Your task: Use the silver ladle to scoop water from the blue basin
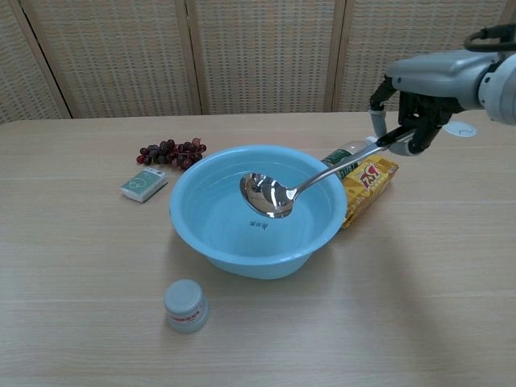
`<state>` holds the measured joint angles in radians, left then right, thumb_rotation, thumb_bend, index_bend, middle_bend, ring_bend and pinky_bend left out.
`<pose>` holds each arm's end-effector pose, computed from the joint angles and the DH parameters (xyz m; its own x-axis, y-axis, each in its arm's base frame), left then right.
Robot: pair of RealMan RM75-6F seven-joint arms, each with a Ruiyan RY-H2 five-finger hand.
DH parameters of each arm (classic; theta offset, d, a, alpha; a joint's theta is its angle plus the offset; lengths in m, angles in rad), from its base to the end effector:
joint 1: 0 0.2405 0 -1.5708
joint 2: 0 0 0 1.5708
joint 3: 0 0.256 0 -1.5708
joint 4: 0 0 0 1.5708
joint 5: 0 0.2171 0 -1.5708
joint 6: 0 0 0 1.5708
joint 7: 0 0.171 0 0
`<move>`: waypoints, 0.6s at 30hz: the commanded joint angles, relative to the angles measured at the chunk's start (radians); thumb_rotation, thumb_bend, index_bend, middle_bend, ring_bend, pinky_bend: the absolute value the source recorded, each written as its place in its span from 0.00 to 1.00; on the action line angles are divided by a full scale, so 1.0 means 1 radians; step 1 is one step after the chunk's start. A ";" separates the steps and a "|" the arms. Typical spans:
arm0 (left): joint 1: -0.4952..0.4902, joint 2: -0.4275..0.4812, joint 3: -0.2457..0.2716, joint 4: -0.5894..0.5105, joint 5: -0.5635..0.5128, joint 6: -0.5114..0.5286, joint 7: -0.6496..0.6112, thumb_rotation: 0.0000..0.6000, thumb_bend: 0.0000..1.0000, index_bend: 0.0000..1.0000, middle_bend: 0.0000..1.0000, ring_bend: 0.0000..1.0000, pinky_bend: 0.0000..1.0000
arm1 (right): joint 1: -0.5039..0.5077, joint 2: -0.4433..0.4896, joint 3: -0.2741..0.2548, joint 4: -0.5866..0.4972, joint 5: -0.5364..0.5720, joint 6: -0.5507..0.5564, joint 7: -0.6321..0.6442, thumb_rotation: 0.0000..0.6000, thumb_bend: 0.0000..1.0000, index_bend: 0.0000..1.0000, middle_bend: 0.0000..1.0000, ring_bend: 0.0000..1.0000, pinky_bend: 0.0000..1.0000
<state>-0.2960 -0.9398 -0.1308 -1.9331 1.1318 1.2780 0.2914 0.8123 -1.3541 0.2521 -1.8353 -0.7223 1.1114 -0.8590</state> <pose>-0.2640 0.2715 0.1706 0.4605 0.1217 0.8793 0.8800 0.0673 -0.4702 -0.1083 -0.3704 0.0318 0.6186 -0.1848 0.7637 -0.7789 -0.2718 0.5652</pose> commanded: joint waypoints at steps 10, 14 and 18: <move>-0.018 -0.001 -0.009 0.017 -0.043 -0.028 -0.005 1.00 0.00 0.00 0.00 0.00 0.00 | 0.194 -0.235 0.026 0.279 0.088 0.109 -0.212 1.00 0.70 0.73 0.94 0.97 1.00; -0.021 0.000 -0.011 0.021 -0.053 -0.032 -0.009 1.00 0.00 0.00 0.00 0.00 0.00 | 0.204 -0.265 0.000 0.344 0.059 0.117 -0.227 1.00 0.70 0.73 0.94 0.97 1.00; -0.022 -0.002 -0.010 0.021 -0.052 -0.028 -0.006 1.00 0.00 0.00 0.00 0.00 0.00 | 0.204 -0.290 -0.039 0.390 -0.006 0.134 -0.234 1.00 0.70 0.73 0.95 0.97 1.00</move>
<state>-0.3175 -0.9417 -0.1406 -1.9117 1.0792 1.2502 0.2857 1.0124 -1.6268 0.2335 -1.4697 -0.7002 1.2338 -1.0893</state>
